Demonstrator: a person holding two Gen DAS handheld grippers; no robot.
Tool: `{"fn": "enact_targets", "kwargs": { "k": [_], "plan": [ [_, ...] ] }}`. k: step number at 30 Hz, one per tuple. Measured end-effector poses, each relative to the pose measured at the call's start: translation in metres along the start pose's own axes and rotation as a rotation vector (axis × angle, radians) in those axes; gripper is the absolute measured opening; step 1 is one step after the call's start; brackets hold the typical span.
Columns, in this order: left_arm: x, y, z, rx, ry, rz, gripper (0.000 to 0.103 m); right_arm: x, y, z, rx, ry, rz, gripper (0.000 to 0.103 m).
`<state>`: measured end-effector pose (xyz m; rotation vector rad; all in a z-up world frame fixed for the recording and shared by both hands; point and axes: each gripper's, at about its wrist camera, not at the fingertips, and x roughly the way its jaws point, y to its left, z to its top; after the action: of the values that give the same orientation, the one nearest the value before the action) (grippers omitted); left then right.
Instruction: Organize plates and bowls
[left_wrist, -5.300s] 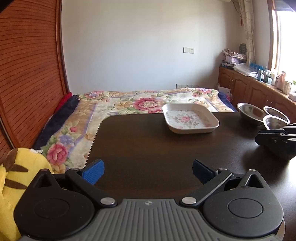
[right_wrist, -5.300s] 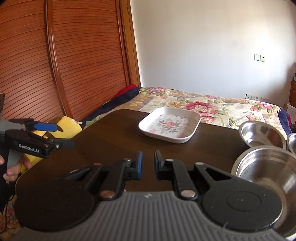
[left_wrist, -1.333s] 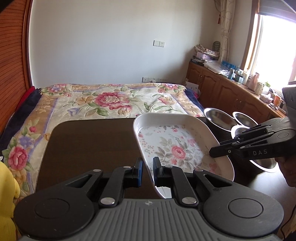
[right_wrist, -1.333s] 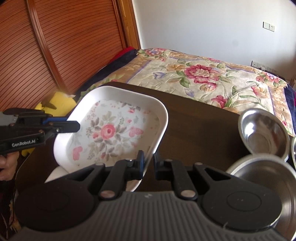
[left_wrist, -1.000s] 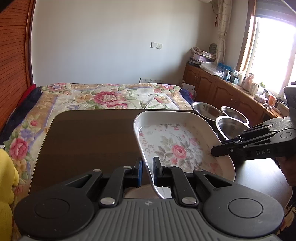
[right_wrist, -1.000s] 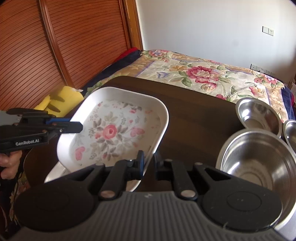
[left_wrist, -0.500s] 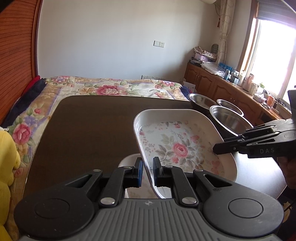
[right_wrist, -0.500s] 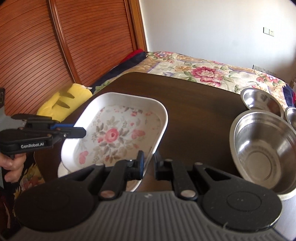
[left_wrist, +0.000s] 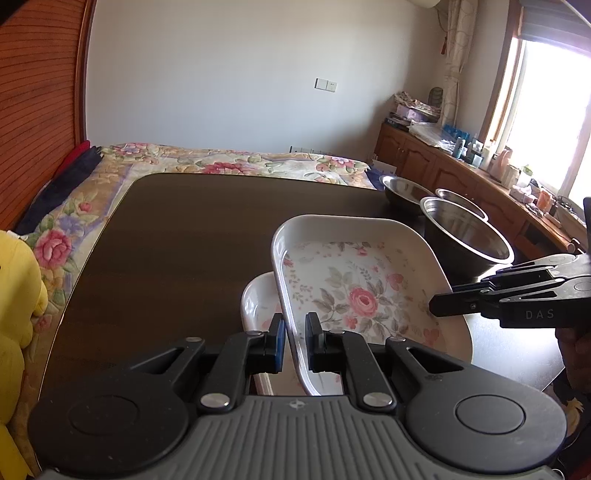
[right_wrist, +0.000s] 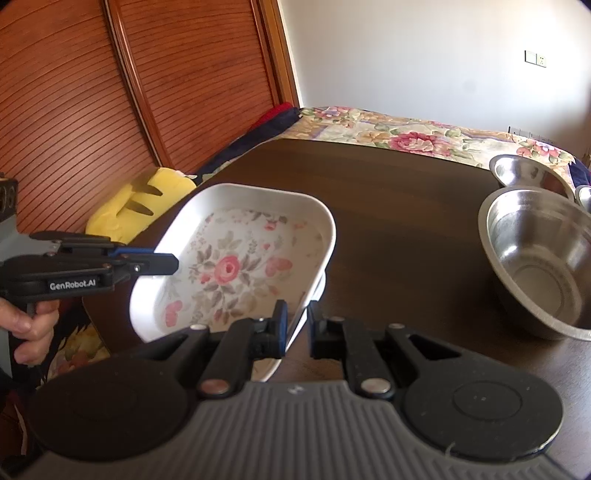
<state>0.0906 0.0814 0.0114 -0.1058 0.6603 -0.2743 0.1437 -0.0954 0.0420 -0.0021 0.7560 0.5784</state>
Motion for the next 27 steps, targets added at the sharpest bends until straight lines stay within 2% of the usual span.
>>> {"fn": "enact_targets", "kwargs": {
  "k": [13, 19, 27],
  "plan": [
    [-0.0002, 0.0029, -0.0051, -0.009, 0.010, 0.011, 0.012, 0.0031, 0.0028, 0.0016, 0.000, -0.002, 0.003, 0.013],
    [0.0009, 0.0015, -0.0051, -0.010, 0.017, 0.017, 0.012, 0.0021, 0.0086, 0.0000, -0.053, 0.000, -0.020, 0.014],
    [0.0031, 0.0033, -0.0048, -0.015, 0.021, 0.023, 0.012, 0.0068, 0.0081, 0.0015, -0.036, 0.009, -0.015, 0.014]
  ]
}}
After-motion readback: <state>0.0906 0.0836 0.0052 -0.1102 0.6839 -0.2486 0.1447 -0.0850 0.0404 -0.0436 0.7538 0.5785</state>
